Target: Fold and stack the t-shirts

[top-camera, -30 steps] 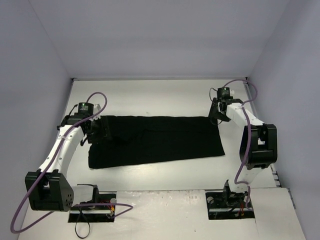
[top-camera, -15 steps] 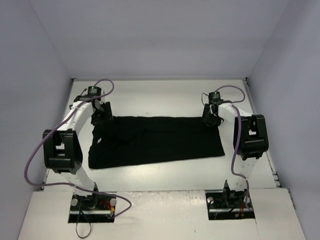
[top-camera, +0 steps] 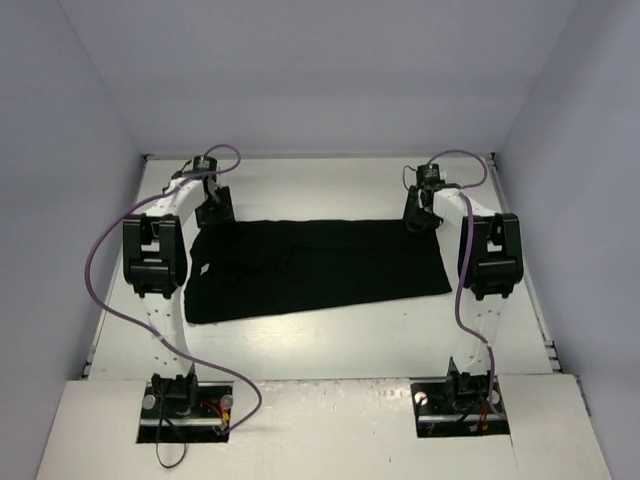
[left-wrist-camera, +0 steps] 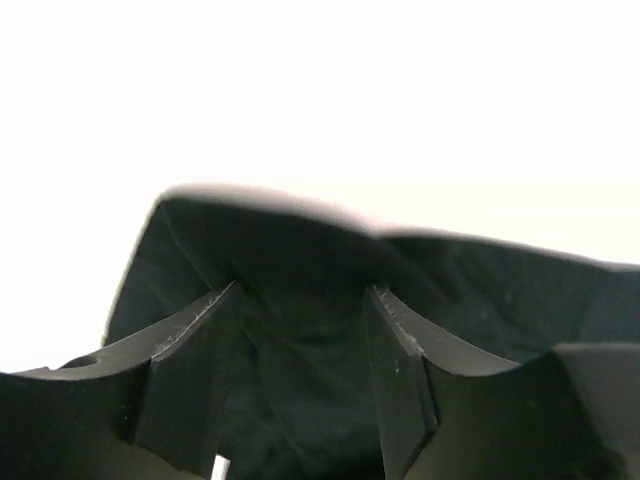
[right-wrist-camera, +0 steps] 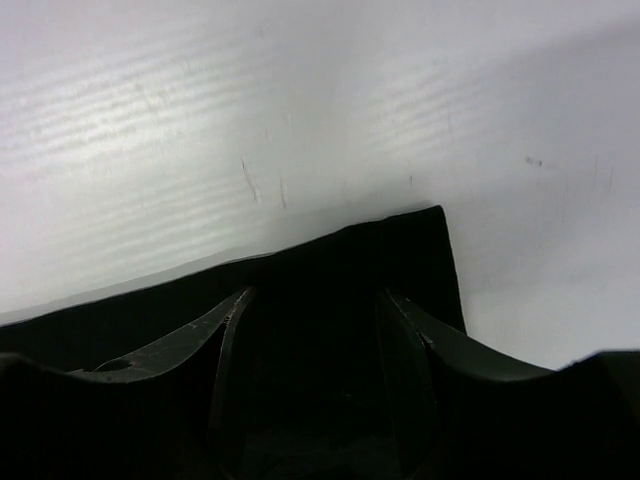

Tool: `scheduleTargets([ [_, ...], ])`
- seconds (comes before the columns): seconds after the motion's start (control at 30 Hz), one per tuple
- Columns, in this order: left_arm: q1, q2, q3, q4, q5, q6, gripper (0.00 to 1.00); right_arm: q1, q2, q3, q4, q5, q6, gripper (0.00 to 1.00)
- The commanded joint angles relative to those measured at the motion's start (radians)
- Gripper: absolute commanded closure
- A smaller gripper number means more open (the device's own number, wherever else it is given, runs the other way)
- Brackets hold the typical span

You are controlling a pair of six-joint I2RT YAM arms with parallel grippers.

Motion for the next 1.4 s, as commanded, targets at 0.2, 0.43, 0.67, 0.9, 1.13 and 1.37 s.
scheduleTargets([
  [0.2,-0.349,-0.377,-0.072,0.009,-0.283,0.31,0.5,0.033,-0.316,-0.039,-0.016,-0.008,-0.016,0.52],
  [0.43,-0.678,-0.395,-0.267,-0.005,-0.531,0.383,0.73,0.034,-0.524,-0.225,-0.019,-0.062,0.029,0.52],
  [0.67,-0.706,-0.309,-0.29,-0.031,-0.568,0.34,0.73,0.04,-0.625,-0.374,-0.018,-0.115,0.05,0.52],
  [0.9,-0.699,-0.204,-0.282,-0.032,-0.631,0.356,0.73,0.041,-0.68,-0.452,-0.017,-0.123,0.052,0.52],
  [1.13,-0.651,-0.149,-0.285,-0.033,-0.597,0.345,0.73,0.042,-0.703,-0.488,-0.017,-0.126,0.056,0.52],
  [1.37,-0.605,-0.102,-0.245,-0.035,-0.572,0.347,0.73,0.042,-0.712,-0.503,-0.017,-0.136,0.059,0.52],
])
